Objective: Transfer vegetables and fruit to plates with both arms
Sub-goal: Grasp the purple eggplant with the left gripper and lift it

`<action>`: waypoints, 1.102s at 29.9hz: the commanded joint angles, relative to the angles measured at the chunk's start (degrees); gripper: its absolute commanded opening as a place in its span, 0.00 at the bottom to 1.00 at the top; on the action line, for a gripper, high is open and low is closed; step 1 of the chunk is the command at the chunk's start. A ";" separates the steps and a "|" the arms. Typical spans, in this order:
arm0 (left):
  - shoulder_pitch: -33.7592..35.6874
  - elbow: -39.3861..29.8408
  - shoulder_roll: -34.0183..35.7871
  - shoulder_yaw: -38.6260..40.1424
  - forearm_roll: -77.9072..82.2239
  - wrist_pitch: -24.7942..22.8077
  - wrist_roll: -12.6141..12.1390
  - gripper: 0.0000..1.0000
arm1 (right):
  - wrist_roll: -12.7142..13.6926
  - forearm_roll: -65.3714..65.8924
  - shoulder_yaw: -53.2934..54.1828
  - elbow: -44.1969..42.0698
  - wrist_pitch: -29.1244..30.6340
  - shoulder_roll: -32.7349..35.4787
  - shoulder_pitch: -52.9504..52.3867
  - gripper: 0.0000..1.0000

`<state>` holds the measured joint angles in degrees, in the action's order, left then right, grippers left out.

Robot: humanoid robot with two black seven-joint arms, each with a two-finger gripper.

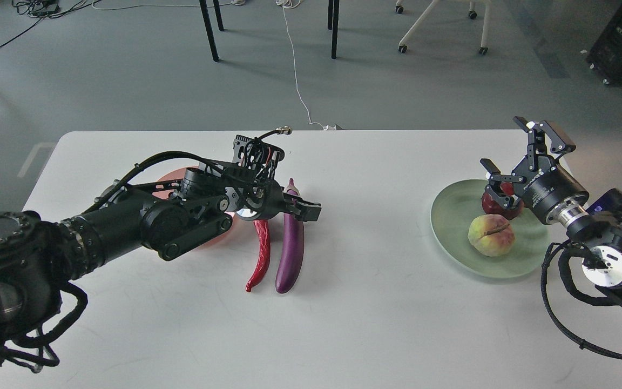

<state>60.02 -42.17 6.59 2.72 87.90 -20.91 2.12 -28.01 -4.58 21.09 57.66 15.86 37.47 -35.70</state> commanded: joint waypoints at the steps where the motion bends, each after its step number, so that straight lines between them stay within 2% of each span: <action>1: -0.08 0.42 0.17 0.09 -0.10 0.00 0.08 0.98 | 0.01 0.00 0.09 0.08 0.13 0.06 0.45 0.98; 9: -1.13 0.42 -0.44 0.09 -2.20 -0.09 -0.01 0.97 | 0.01 0.00 0.09 0.17 0.14 0.06 0.45 0.98; 14: -2.71 0.42 -0.70 0.09 -2.47 0.00 -0.01 0.91 | 0.01 0.00 0.71 0.17 0.14 0.06 0.54 0.98; 16: -2.80 0.42 -0.70 0.18 -2.64 -0.09 -0.01 0.83 | 0.01 0.00 0.71 0.17 0.14 0.15 0.54 0.98; 18: -2.80 0.25 -0.79 0.44 -3.52 -0.27 -0.27 0.67 | 0.01 0.00 0.80 0.17 0.14 0.41 0.54 0.98; 20: -2.71 0.16 -1.05 0.27 -6.06 -0.27 -1.23 0.40 | 0.01 0.00 0.80 0.26 0.14 0.41 0.63 0.98; 21: -2.63 0.16 -1.49 0.18 -7.12 -0.18 -2.37 0.26 | 0.01 0.00 0.80 0.17 0.14 0.41 0.63 0.98; 22: -2.63 0.16 -2.02 0.18 -8.08 -0.09 -4.21 0.17 | 0.01 0.00 0.88 0.17 0.14 0.41 0.89 0.98; 25: -2.54 -0.01 -2.29 0.44 -10.72 0.08 -7.12 0.11 | 0.01 0.00 0.88 0.17 0.14 0.41 0.89 0.98; 29: -2.45 -0.28 -3.52 0.97 -15.90 0.43 -8.09 0.09 | 0.01 0.00 0.97 0.17 0.14 0.41 0.89 0.98; 33: -1.58 -0.37 -4.22 1.23 -22.66 2.27 -10.11 0.09 | 0.01 0.00 1.15 0.17 0.14 0.41 0.89 0.98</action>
<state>57.73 -42.51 2.88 3.75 69.90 -20.01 -6.66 -28.00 -4.57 22.20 57.83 16.00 37.89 -34.81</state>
